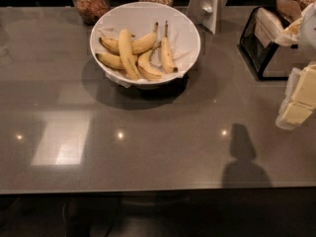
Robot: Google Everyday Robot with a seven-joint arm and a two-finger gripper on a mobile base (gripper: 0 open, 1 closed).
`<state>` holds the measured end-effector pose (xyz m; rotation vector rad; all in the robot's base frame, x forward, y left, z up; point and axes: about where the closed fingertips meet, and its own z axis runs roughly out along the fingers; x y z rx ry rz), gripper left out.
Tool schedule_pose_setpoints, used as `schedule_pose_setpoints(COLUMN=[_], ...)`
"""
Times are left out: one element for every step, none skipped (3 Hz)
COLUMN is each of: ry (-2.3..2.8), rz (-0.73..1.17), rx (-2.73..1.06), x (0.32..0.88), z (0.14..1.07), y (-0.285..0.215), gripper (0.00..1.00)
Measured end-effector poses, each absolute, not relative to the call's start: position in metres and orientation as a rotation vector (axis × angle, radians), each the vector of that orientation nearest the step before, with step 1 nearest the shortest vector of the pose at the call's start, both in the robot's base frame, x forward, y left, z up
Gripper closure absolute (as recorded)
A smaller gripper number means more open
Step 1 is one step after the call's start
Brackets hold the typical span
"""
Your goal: Pick banana from white bowl
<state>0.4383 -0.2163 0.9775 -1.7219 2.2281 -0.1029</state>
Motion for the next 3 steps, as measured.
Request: schedule_pose_setpoints(ry=[2.228,2.147,1.987], rz=[-0.103,-0.081,-0.043], rx=[-1.722,-1.758,-1.856], x=[0.438,0.442,0.457], z=[0.978,0.979,0.979], y=[-0.216,-0.205,-0.178], gripper=[0.00,0.00,0.00])
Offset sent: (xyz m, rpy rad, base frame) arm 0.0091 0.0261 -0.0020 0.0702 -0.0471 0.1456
